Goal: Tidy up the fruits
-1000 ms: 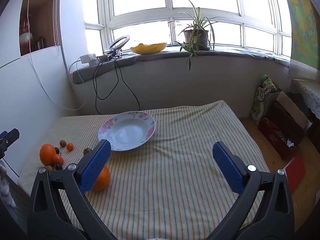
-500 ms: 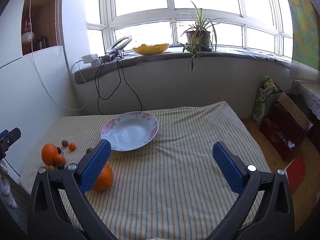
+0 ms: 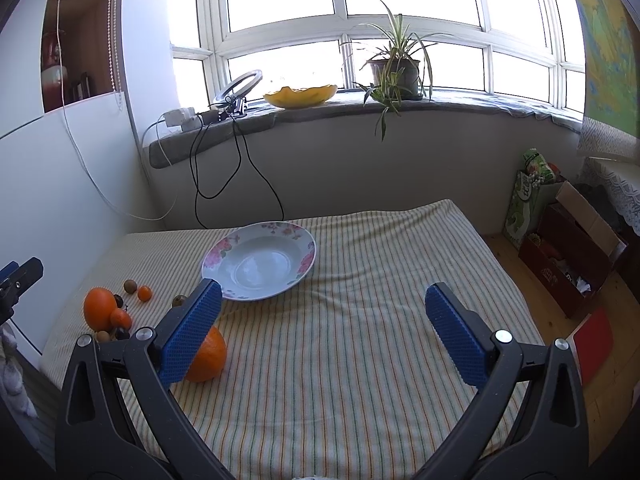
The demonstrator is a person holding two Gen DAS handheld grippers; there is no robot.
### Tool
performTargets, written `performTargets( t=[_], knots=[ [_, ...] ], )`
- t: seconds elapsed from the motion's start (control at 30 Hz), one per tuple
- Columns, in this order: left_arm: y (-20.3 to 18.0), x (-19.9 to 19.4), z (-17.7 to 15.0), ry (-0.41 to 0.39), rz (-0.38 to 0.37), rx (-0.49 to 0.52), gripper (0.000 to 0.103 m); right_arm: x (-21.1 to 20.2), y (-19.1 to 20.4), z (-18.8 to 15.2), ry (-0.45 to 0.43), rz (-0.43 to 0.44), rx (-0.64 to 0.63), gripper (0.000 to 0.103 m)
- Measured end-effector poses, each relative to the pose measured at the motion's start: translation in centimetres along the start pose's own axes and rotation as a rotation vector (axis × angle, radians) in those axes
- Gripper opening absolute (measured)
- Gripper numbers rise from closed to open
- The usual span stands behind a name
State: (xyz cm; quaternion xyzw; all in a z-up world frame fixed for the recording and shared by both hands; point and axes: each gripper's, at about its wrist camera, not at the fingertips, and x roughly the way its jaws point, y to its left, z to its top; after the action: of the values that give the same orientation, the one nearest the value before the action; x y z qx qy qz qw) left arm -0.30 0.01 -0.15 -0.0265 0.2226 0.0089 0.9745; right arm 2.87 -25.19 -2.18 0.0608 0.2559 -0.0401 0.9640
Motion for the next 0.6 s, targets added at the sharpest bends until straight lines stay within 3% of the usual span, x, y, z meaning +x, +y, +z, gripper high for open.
performTargets(
  t=[0.6],
  knots=[
    [0.09,-0.02,0.02,0.000,-0.002,-0.001,0.102,-0.10,0.23,-0.04,0.006,0.014,0.005,0.103]
  ],
)
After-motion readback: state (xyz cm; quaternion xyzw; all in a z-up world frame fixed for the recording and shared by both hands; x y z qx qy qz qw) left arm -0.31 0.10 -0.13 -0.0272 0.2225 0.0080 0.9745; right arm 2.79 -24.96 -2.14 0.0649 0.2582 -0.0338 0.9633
